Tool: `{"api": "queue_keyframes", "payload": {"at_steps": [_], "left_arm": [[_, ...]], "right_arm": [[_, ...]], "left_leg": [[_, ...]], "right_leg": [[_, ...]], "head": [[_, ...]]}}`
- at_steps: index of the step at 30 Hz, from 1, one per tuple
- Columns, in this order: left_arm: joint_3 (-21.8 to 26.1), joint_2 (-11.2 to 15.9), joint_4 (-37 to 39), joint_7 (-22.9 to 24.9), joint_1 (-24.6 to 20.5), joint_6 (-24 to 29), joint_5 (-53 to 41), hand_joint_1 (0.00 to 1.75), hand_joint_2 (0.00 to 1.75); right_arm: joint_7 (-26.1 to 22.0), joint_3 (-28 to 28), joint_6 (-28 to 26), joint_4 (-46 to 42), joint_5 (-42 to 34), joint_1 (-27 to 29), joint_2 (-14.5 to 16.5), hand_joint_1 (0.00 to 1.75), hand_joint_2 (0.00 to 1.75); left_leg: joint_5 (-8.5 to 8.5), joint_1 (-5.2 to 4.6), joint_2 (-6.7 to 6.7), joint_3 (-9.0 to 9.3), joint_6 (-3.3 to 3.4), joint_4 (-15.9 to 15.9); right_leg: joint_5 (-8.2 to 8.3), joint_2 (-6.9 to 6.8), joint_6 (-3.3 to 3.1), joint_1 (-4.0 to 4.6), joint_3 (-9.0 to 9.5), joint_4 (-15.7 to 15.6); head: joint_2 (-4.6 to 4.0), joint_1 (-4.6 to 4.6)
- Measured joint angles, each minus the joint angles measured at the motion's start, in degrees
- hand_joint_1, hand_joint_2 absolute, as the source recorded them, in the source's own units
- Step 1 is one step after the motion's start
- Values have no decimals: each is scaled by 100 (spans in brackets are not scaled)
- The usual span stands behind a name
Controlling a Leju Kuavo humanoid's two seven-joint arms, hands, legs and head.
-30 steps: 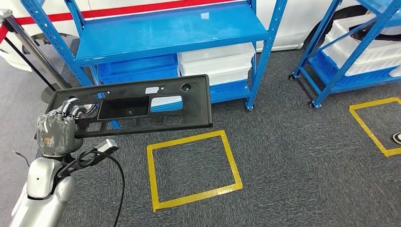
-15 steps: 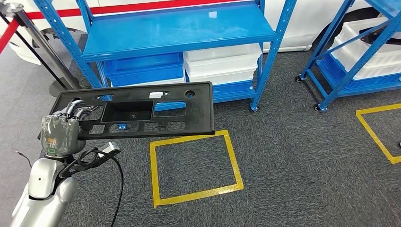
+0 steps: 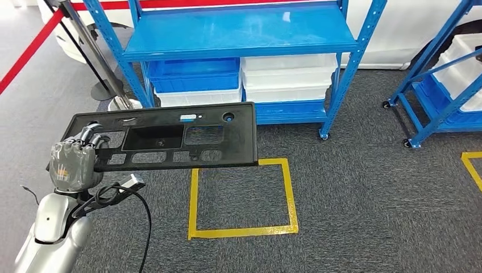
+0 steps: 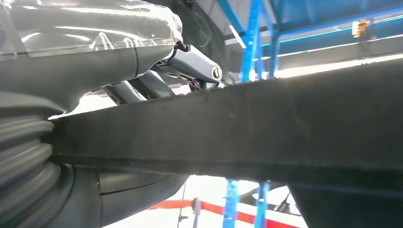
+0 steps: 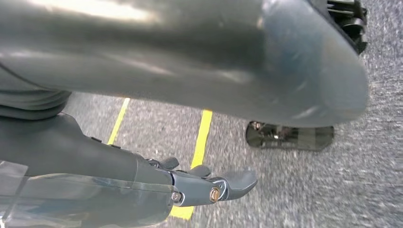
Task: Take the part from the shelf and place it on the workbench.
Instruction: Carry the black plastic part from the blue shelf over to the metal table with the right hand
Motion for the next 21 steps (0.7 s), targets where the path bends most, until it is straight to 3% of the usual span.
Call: {"api": "queue_keyframes", "payload": {"at_steps": [2,4,6,7,8,10,11,13,14,15,17,19,20,21], "left_arm": [[0,1,-1,1,-17,0,1,175,175],[-2,4,-1,4,-37,0,4,175,175],[-4,17,-1,13,-39,0,9,175,175],[-5,24,-1,16,-34,1,10,175,175],[-5,26,-2,17,-34,1,10,175,175],[-7,24,-1,17,-44,1,9,175,175],[-9,21,-1,17,-48,0,9,175,175],[-15,16,0,18,-39,0,8,175,175],[-18,15,1,19,-31,0,5,175,175],[-21,15,1,20,-27,0,4,175,175],[-23,15,1,26,-24,0,4,175,175],[-26,15,-3,34,-28,-1,12,175,175],[-27,15,-9,35,-22,-1,18,175,175],[-28,15,-17,33,-11,-1,23,175,175]], "right_arm": [[0,0,1,1,0,-6,7,0,0],[0,0,2,2,0,-10,13,0,0],[0,0,3,2,-1,-21,13,0,0],[0,0,3,2,-1,-26,11,0,0],[-1,0,3,2,-1,-29,8,0,0],[-2,0,3,3,-2,-25,1,0,0],[-2,0,3,3,-2,-19,-1,0,0],[-1,0,3,4,-2,-5,-1,0,0],[0,0,3,3,-2,2,-1,0,0],[0,0,3,3,-2,5,-2,0,0],[0,0,3,2,-2,9,-14,0,0],[-3,0,4,2,-3,7,-29,0,0],[-5,0,3,2,-3,2,-35,0,0],[-8,0,4,2,-3,-4,-34,0,0]], "left_leg": [[201,-120,228,437,152,-727],[240,-207,375,612,208,-1073],[279,-209,265,624,206,-1145],[309,-191,204,641,210,-1196],[343,-168,148,657,224,-1246],[390,-140,33,664,246,-1304],[398,-138,-29,654,259,-1306],[403,-142,-173,645,262,-1301],[403,-144,-249,645,261,-1294],[402,-144,-327,647,257,-1284],[394,-146,-466,633,234,-1251],[396,-135,-589,584,178,-1218],[408,-123,-655,559,140,-1219],[426,-114,-726,545,101,-1230]], "right_leg": [[-13,-120,-11,51,18,-5],[-12,-235,12,77,28,-22],[-10,-346,59,85,54,-55],[-34,-303,88,76,66,-47],[-106,-177,117,63,38,32],[-399,166,160,30,-195,526],[-563,265,171,23,-376,878],[-666,310,186,22,-635,1347],[-557,318,185,22,-640,1314],[-358,347,176,22,-548,1080],[42,603,136,8,-243,364],[177,847,106,-5,-75,-55],[162,872,96,-2,-60,-97],[173,805,82,-6,-47,-130]], "head": [[0,1],[0,1],[0,1],[0,1],[0,2],[0,2],[0,2],[0,2],[0,2],[0,2],[0,2],[0,2],[0,1],[0,1]]}}
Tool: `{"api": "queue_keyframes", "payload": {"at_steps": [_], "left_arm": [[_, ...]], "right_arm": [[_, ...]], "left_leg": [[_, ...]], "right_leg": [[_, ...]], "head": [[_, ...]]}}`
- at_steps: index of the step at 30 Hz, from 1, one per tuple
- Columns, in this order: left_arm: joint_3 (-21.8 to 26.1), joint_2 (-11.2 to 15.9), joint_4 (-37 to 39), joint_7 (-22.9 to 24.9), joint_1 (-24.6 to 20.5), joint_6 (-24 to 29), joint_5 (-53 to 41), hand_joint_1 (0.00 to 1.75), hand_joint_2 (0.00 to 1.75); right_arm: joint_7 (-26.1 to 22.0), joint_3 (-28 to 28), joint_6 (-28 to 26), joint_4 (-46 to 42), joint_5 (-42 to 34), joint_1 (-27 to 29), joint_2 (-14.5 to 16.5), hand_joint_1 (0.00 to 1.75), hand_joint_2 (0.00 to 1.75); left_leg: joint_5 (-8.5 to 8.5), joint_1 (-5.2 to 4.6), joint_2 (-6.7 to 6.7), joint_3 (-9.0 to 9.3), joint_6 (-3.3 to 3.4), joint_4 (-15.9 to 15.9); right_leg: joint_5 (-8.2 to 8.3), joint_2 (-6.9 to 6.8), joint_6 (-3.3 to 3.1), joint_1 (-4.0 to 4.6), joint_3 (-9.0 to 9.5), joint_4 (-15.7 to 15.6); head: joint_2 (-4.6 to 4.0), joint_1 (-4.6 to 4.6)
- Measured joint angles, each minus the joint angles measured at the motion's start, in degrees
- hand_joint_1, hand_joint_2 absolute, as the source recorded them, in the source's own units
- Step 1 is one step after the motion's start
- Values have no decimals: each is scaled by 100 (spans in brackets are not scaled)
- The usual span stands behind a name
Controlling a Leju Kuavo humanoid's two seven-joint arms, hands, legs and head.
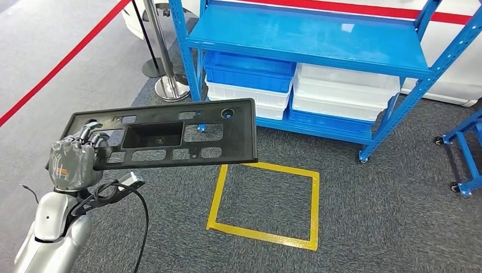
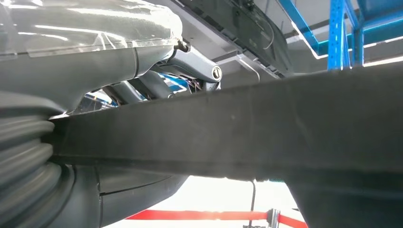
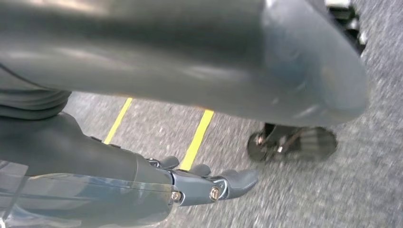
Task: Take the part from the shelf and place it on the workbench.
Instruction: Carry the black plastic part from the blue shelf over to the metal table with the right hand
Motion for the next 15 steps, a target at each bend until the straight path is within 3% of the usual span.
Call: {"api": "queue_keyframes", "payload": {"at_steps": [1,3,5,7,8,10,12,14,15], "left_arm": [[2,2,-11,-4,20,1,8,175,175],[7,8,-29,-22,26,2,37,175,175],[12,8,-38,-56,9,2,84,175,175],[16,2,-39,-101,16,1,129,175,175],[20,1,-39,-124,23,1,148,175,175],[39,-1,-40,-171,24,1,182,175,175],[57,-4,-43,-199,7,1,208,175,175],[66,-8,-45,-205,-7,1,226,175,175],[72,-9,-46,-206,-5,1,230,175,175]], "right_arm": [[-1,0,2,1,1,-5,4,0,0],[-4,0,8,2,3,0,7,0,0],[-11,0,13,2,8,7,4,0,0],[-17,0,14,2,16,5,3,0,0],[-19,0,14,2,20,3,4,0,0],[-21,0,14,2,22,-3,5,0,0],[-23,0,14,2,24,-9,5,0,0],[-27,0,14,2,25,-22,5,0,0],[-28,0,14,2,25,-32,5,0,0]], "left_leg": [[1,1,-3,-10,-33,-1],[-130,-22,222,-103,-96,189],[-454,-1,544,-396,-159,812],[-662,52,657,-694,-214,1424],[-625,77,681,-723,-237,1481],[-297,110,773,-458,-269,980],[-33,84,997,-74,-256,254],[-3,33,1093,62,-183,-36],[0,18,1035,51,-129,-46]], "right_leg": [[13,-77,-21,-9,23,-38],[40,-238,-75,-49,80,-117],[38,-406,-106,-53,113,-145],[21,-575,-107,-56,120,-143],[10,-655,-96,-63,125,-140],[-24,-801,-52,-82,156,-132],[-68,-923,11,-76,195,-120],[-93,-1033,77,-42,227,-125],[-98,-1090,108,-30,244,-137]], "head": [[0,1],[0,-2],[0,-4],[0,-4],[0,-5],[0,-5],[0,-4],[0,-3],[0,-3]]}}
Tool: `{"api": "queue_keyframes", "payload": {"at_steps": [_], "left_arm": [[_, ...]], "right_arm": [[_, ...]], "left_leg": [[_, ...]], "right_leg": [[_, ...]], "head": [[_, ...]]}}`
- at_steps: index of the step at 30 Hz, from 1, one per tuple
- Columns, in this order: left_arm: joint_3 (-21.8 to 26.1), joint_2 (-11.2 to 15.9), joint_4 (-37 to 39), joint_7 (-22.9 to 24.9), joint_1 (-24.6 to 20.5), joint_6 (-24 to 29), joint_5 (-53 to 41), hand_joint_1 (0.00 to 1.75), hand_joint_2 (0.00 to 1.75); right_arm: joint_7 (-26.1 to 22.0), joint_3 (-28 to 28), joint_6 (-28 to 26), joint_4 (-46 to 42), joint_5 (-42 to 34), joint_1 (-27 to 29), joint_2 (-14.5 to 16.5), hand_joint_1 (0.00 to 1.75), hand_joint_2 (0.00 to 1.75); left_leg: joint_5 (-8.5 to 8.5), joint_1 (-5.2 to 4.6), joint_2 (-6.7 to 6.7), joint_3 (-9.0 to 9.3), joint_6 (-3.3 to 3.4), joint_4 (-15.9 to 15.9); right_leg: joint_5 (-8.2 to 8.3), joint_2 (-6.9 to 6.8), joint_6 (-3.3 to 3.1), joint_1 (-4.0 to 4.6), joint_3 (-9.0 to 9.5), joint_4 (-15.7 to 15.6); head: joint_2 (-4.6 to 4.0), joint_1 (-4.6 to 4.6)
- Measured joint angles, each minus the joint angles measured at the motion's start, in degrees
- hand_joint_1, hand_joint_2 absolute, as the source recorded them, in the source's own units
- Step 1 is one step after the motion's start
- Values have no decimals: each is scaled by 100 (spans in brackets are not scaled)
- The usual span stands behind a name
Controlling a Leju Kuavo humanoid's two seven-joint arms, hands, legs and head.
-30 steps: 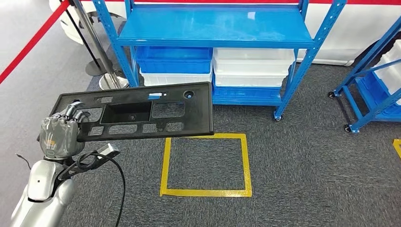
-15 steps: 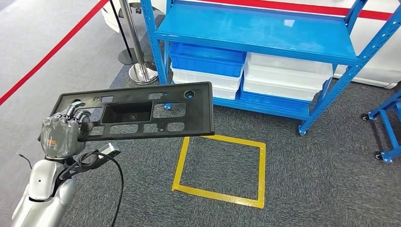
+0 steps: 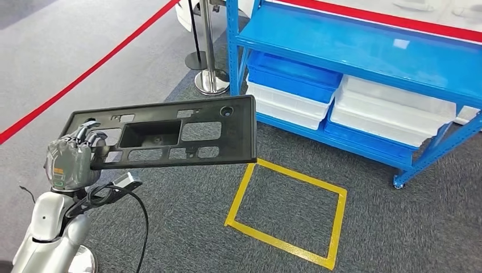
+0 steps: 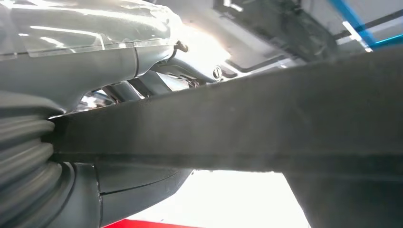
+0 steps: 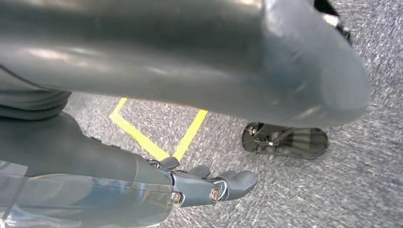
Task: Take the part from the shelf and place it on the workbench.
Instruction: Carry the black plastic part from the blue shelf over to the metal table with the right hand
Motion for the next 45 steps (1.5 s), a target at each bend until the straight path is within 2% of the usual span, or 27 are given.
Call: {"api": "queue_keyframes", "payload": {"at_steps": [1,3,5,7,9,10,12,14,16,17,19,21,23,24,26,27,29,30,32,34,36,38,39,40,41,43,45], "left_arm": [[5,-1,-1,-4,7,0,2,175,175],[13,-2,-10,-15,9,1,2,175,175],[15,-11,-17,-34,-5,1,13,175,175],[15,-39,-17,-54,-5,0,32,175,175],[13,-69,-17,-45,13,0,40,175,175],[11,-79,-17,-18,20,0,38,175,175],[0,-92,-24,69,21,0,33,175,175],[-19,-102,-44,160,27,1,26,175,175],[-33,-101,-78,231,53,1,17,175,175],[-37,-97,-97,253,70,1,13,175,175],[-39,-85,-129,270,70,2,8,175,175],[-44,-83,-143,283,56,1,8,175,175],[-50,-84,-146,292,72,0,17,175,175],[-50,-83,-147,294,87,0,25,175,175],[-50,-82,-159,294,107,0,43,175,175],[-50,-82,-168,295,110,0,51,175,175],[-44,-81,-192,295,113,1,64,175,175],[-39,-81,-201,295,120,1,68,175,175],[-25,-79,-214,289,146,0,69,175,175],[-18,-75,-228,274,150,0,67,175,175],[-18,-74,-239,264,137,0,66,175,175],[-19,-77,-240,257,138,0,67,175,175],[-19,-79,-240,252,141,0,67,175,175],[-20,-80,-240,247,142,0,67,175,175],[-20,-81,-240,242,142,0,68,175,175],[-20,-81,-239,228,132,0,74,175,175],[-19,-81,-239,211,121,0,83,175,175]], "right_arm": [[-1,0,0,0,-1,-13,-1,0,0],[-3,0,0,0,-1,-29,-3,0,0],[-9,0,-5,0,-1,-23,-4,0,0],[-25,0,-19,1,-7,9,-4,0,0],[-54,0,-30,2,-26,55,-2,0,0],[-68,0,-33,2,-34,79,-1,0,0],[-97,-2,-41,2,-47,130,-3,0,0],[-119,-4,-51,2,-54,162,-4,0,0],[-128,-4,-61,3,-56,162,9,0,0],[-131,-4,-65,3,-56,161,18,0,0],[-136,-4,-67,4,-55,169,38,0,0],[-139,-4,-67,4,-55,184,38,0,0],[-143,-4,-67,4,-54,188,38,0,0],[-148,-4,-67,4,-51,186,38,0,0],[-159,-4,-64,4,-45,175,39,0,0],[-162,-4,-63,4,-43,169,38,0,0],[-163,-4,-63,4,-42,150,34,0,0],[-162,-4,-65,3,-42,138,33,0,0],[-157,-4,-68,2,-42,113,32,0,0],[-148,-4,-73,3,-42,102,28,0,0],[-140,-4,-81,4,-42,112,25,0,0],[-130,-4,-78,5,-39,127,27,0,0],[-125,-4,-76,5,-38,130,28,0,0],[-122,-4,-76,6,-36,133,28,0,0],[-121,-4,-79,7,-34,133,28,0,0],[-120,-4,-85,6,-32,133,22,0,0],[-119,-4,-84,5,-30,116,15,0,0]], "left_leg": [[8,9,-62,-4,44,-10],[34,28,-179,2,122,-45],[49,29,-284,4,187,-62],[49,1,-416,2,229,-59],[47,-27,-580,11,239,-54],[46,-37,-662,19,238,-50],[37,-49,-804,12,223,-26],[39,-37,-927,-27,178,-8],[56,-16,-1046,-59,107,-16],[42,-16,-1004,-71,72,5],[-126,-26,-736,-186,7,268],[-461,6,-444,-493,-49,934],[-647,49,-364,-779,-96,1517],[-593,66,-350,-789,-114,1540],[-241,85,-266,-478,-130,961],[-105,65,-134,-271,-121,571],[20,22,38,-26,-47,81],[-2,-3,54,-13,-2,29],[21,1,-83,-19,84,5],[49,16,-204,-7,163,-35],[60,14,-316,-5,224,-50],[60,-7,-446,-7,252,-49],[61,-17,-523,-4,256,-47],[61,-24,-605,1,256,-43],[59,-27,-687,9,254,-39],[51,-34,-824,2,232,-15],[58,-21,-942,-35,170,-2]], "right_leg": [[-14,-43,31,-1,17,-13],[-149,114,78,-21,-18,125],[-469,429,81,-30,-281,688],[-718,567,63,-19,-650,1376],[-570,609,32,-9,-759,1460],[-357,648,5,-4,-671,1201],[31,901,-61,-5,-395,486],[146,1088,-88,2,-249,110],[141,1005,-99,8,-219,54],[150,942,-119,0,-193,22],[164,800,-169,-30,-136,-40],[150,654,-203,-22,-103,-51],[128,500,-202,-20,-91,-39],[112,424,-192,-25,-84,-33],[71,287,-152,-37,-50,-17],[48,226,-126,-30,-30,-13],[12,121,-67,4,0,-4],[4,71,-39,24,12,-12],[-21,-3,25,24,43,-26],[-183,171,72,-3,-13,158],[-530,464,74,-15,-308,778],[-760,576,60,-9,-669,1446],[-719,594,50,-7,-755,1555],[-561,611,34,-7,-735,1439],[-329,654,11,-7,-627,1138],[41,908,-43,-16,-335,407],[126,1063,-64,-9,-207,80]], "head": [[0,-1],[0,1],[0,2],[0,1],[0,1],[0,1],[0,1],[0,1],[0,2],[0,1],[0,1],[0,1],[0,1],[0,0],[0,1],[0,1],[0,2],[0,2],[0,1],[0,2],[0,2],[0,1],[0,2],[0,2],[0,2],[0,1],[0,2]]}}
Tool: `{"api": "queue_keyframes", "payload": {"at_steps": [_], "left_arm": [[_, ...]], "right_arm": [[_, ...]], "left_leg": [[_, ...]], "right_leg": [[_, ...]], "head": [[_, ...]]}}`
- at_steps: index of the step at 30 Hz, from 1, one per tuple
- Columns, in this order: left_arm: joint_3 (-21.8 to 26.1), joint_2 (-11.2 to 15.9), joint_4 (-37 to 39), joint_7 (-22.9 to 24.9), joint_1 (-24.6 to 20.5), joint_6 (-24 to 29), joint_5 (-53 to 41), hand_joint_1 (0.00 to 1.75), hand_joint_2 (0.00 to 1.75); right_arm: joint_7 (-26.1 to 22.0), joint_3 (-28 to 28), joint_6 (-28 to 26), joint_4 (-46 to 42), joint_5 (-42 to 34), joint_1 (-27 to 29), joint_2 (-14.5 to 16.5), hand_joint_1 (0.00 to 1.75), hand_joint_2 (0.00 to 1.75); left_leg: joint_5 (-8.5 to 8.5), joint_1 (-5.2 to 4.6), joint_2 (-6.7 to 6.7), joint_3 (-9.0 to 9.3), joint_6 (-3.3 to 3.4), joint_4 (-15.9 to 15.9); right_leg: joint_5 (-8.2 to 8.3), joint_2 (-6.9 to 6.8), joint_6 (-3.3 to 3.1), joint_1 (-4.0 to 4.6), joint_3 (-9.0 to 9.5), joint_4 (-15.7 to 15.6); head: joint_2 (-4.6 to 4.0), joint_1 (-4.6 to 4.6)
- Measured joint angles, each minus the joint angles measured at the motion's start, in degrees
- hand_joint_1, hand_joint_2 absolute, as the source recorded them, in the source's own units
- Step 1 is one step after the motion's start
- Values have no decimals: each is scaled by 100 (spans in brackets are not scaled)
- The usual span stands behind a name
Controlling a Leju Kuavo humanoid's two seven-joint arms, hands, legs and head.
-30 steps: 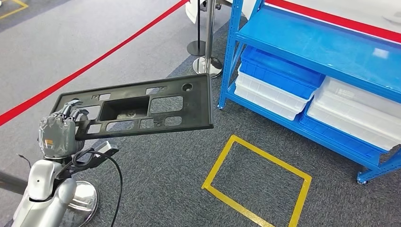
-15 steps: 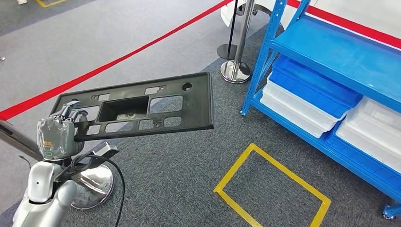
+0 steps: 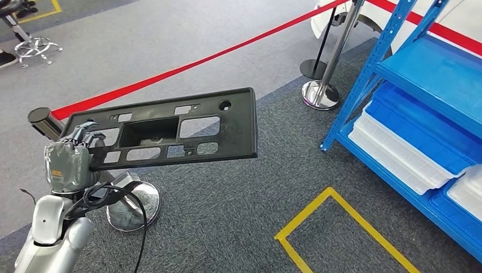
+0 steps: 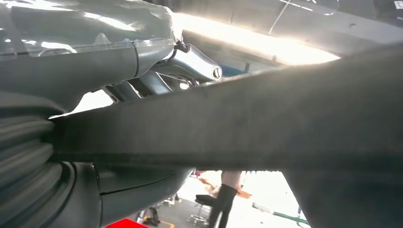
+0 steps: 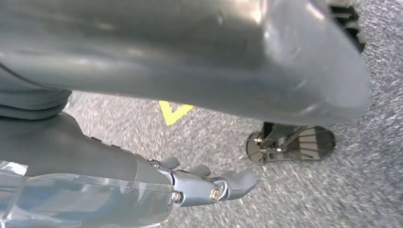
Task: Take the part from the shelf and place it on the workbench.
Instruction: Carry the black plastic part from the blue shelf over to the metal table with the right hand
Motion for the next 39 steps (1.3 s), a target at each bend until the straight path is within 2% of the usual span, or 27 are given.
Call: {"api": "queue_keyframes", "payload": {"at_steps": [2,3,4,6,8,9,10,11,12,14,15,17,18,20,22,23,24,25,26,27,29,31,33,34,36,38,39], "left_arm": [[6,1,-2,-16,3,0,2,175,175],[11,2,-2,-24,10,1,1,175,175],[18,4,-3,-39,4,1,1,175,175],[34,3,-6,-71,-20,1,1,175,175],[49,0,-8,-101,-24,0,2,175,175],[56,-2,-8,-116,-14,0,2,175,175],[67,-2,-8,-134,-8,0,2,175,175],[83,-2,-8,-155,-5,0,1,175,175],[103,-2,-11,-172,-8,0,1,175,175],[139,-4,-19,-195,-26,0,0,175,175],[152,-6,-24,-201,-35,0,0,175,175],[170,-8,-31,-207,-37,0,-7,175,175],[179,-9,-39,-206,-25,0,-16,175,175],[190,-11,-73,-182,-4,2,-43,175,175],[192,-14,-117,-137,22,3,-77,175,175],[192,-17,-136,-114,46,2,-93,175,175],[192,-21,-152,-98,78,2,-106,175,175],[192,-25,-163,-90,109,1,-115,175,175],[192,-29,-173,-85,133,1,-121,175,175],[192,-30,-184,-82,149,0,-126,175,175],[192,-30,-209,-75,157,1,-126,175,175],[192,-31,-231,-69,162,1,-125,175,175],[192,-31,-247,-62,178,0,-126,175,175],[194,-31,-256,-49,196,1,-130,175,175],[199,-23,-280,2,220,1,-138,175,175],[202,-20,-309,66,229,1,-141,175,175],[203,-20,-326,94,247,1,-141,175,175]], "right_arm": [[1,0,1,1,2,-31,4,0,0],[4,0,1,1,4,-41,10,0,0],[7,0,0,1,5,-42,15,0,0],[11,0,-1,0,9,-39,20,0,0],[10,0,-2,-1,10,-38,18,0,0],[10,0,-2,-1,11,-39,18,0,0],[10,0,-3,-1,14,-41,18,0,0],[10,0,-3,-1,18,-45,20,0,0],[10,0,-3,-1,22,-49,22,0,0],[10,0,-3,-1,25,-56,26,0,0],[10,0,-3,-1,25,-64,26,0,0],[10,0,-2,-1,26,-81,28,0,0],[10,0,-2,-1,26,-91,29,0,0],[8,0,-1,-1,33,-87,31,0,0],[5,1,-1,0,45,-56,31,0,0],[4,1,-1,1,51,-37,31,0,0],[3,2,0,1,57,-19,31,0,0],[2,2,1,2,63,-3,31,0,0],[1,2,1,2,69,9,31,0,0],[1,2,1,2,73,16,31,0,0],[-2,2,-1,2,76,20,26,0,0],[-4,2,-1,2,76,14,20,0,0],[-5,2,-1,2,78,2,19,0,0],[-5,3,-1,2,80,-1,23,0,0],[-7,3,-1,2,89,12,27,0,0],[-14,2,-1,2,98,41,26,0,0],[-22,2,-1,2,103,51,25,0,0]], "left_leg": [[24,21,-125,-25,-83,-18],[6,20,-84,-39,-118,7],[-62,15,37,-86,-149,111],[-354,19,395,-329,-199,641],[-639,48,555,-659,-241,1328],[-661,62,576,-741,-254,1497],[-585,72,594,-718,-262,1461],[-431,79,626,-593,-263,1229],[-254,78,728,-378,-253,823],[-63,29,944,-34,-184,188],[-43,2,1004,39,-140,33],[-37,-25,907,28,-59,-2],[-19,-11,845,36,-23,-34],[24,19,724,62,52,-107],[43,28,610,73,102,-135],[43,21,546,70,114,-133],[40,14,472,69,118,-128],[38,7,397,69,120,-120],[34,3,318,69,117,-108],[28,2,234,70,109,-91],[9,-2,91,58,78,-52],[5,1,-17,27,22,-27],[16,24,-128,2,-57,-35],[3,31,-101,-7,-89,-15],[-163,22,164,-128,-141,254],[-514,28,481,-442,-180,941],[-658,41,538,-612,-197,1295]], "right_leg": [[9,-108,-19,6,24,-48],[22,-170,-42,-2,49,-83],[34,-241,-70,-13,77,-118],[38,-391,-113,-8,120,-154],[19,-538,-133,9,128,-142],[6,-612,-133,13,131,-135],[-9,-687,-127,14,135,-126],[-26,-758,-116,13,145,-118],[-47,-825,-99,15,161,-109],[-81,-932,-52,40,189,-103],[-92,-983,-25,54,203,-106],[-95,-1086,29,68,232,-134],[-112,-1100,59,64,249,-137],[-281,-901,101,45,186,61],[-642,-589,105,26,-117,707],[-807,-508,103,25,-318,1098],[-879,-477,102,28,-474,1376],[-856,-464,98,30,-561,1497],[-712,-451,88,30,-540,1389],[-478,-414,70,30,-412,1060],[-95,-213,33,25,-93,291],[-6,-76,25,26,49,-50],[-6,-154,1,41,75,-83],[5,-214,-30,42,95,-108],[23,-346,-100,31,135,-161],[10,-479,-144,47,152,-168],[0,-550,-153,55,154,-163]], "head": [[0,1],[0,-1],[0,-2],[0,-4],[0,-4],[0,-4],[0,-4],[0,-5],[0,-4],[0,-4],[0,-3],[0,-3],[0,-3],[0,-3],[0,-3],[0,-3],[0,-3],[0,-3],[0,-3],[0,-3],[0,-2],[0,-3],[0,-3],[0,-3],[0,-3],[0,-3],[0,-3]]}}
